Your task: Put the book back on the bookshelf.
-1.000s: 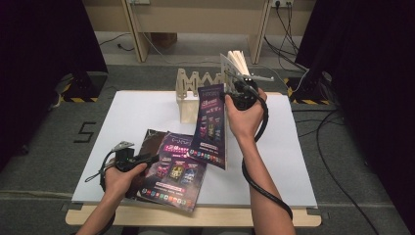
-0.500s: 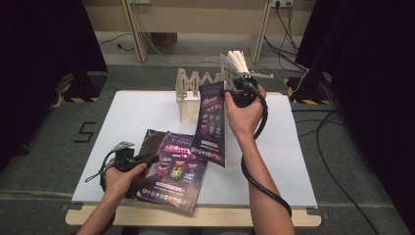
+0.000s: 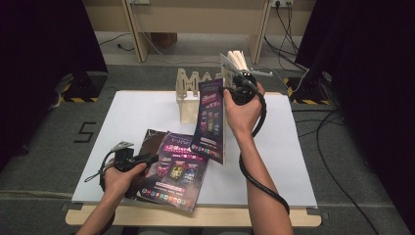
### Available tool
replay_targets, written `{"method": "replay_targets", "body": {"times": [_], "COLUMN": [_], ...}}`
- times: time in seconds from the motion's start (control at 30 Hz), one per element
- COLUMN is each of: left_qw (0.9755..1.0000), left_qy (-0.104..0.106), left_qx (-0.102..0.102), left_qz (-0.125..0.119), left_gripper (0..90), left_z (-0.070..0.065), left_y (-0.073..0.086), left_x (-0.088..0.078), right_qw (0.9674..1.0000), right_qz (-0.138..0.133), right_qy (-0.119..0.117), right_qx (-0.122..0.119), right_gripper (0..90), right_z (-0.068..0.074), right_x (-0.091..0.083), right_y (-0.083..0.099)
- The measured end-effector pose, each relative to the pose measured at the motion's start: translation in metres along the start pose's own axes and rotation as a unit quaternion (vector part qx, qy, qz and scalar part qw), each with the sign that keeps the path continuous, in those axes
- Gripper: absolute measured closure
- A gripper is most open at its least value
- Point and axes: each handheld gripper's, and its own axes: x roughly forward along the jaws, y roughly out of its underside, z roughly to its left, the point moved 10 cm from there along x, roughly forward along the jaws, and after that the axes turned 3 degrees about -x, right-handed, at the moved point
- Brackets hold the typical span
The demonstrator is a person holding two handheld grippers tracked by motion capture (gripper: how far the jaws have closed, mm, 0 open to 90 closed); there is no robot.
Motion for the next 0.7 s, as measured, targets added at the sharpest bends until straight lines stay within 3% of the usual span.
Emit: {"method": "replay_targets", "body": {"times": [0.7], "left_qw": [1.0], "left_qy": [-0.001], "left_qx": [-0.002], "left_qz": [0.001], "left_gripper": [51.2], "left_z": [0.0004], "left_y": [0.0003], "left_x": [0.0005], "right_qw": [0.9999], "right_qz": [-0.008], "right_qy": [0.009], "right_qx": [-0.002], "right_gripper": [83.3], "right_z": [-0.0023], "right_x": [0.0025], "right_y": [-0.0096]}}
